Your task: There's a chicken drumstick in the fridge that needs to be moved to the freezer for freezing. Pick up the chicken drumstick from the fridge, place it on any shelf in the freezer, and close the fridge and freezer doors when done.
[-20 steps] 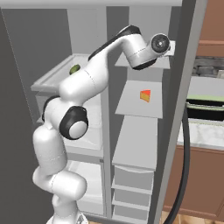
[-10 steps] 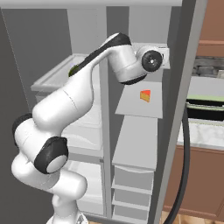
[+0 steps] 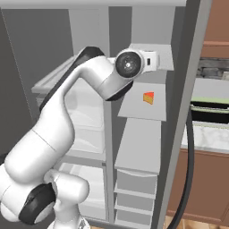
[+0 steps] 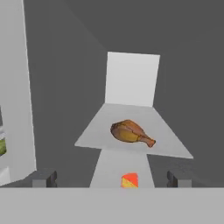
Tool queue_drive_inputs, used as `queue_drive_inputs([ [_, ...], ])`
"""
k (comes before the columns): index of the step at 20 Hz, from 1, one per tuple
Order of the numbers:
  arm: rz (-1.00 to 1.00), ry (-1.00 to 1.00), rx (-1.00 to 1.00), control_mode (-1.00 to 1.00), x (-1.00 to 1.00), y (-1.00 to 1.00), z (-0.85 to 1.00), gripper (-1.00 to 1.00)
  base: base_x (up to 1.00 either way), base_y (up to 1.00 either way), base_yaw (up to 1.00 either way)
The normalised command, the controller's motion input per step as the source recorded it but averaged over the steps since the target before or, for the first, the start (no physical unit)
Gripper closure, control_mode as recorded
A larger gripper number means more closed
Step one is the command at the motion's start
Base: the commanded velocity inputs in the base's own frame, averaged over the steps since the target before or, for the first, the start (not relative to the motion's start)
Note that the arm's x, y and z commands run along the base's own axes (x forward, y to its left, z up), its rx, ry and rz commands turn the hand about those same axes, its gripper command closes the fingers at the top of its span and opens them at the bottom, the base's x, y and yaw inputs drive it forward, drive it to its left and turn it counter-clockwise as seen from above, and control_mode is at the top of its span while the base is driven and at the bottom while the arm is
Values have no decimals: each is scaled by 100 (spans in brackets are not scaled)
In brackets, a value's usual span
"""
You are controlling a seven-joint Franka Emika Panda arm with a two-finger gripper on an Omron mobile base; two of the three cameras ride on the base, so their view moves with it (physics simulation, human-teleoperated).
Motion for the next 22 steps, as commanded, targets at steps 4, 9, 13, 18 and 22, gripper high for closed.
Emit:
queue_drive_inputs([
  [4, -17, 21, 2, -100, -100, 51, 0, -100, 0, 0, 0],
  [9, -19, 8, 5, -100, -100, 63, -2, -100, 0, 0, 0],
  [13, -10, 0, 10, -100, -95, 69, -34, -100, 0, 0, 0],
  [18, -3, 7, 2, -100, -37, 69, -24, -100, 0, 0, 0],
  [22, 0, 13, 0, -100, -28, 71, -7, -100, 0, 0, 0],
])
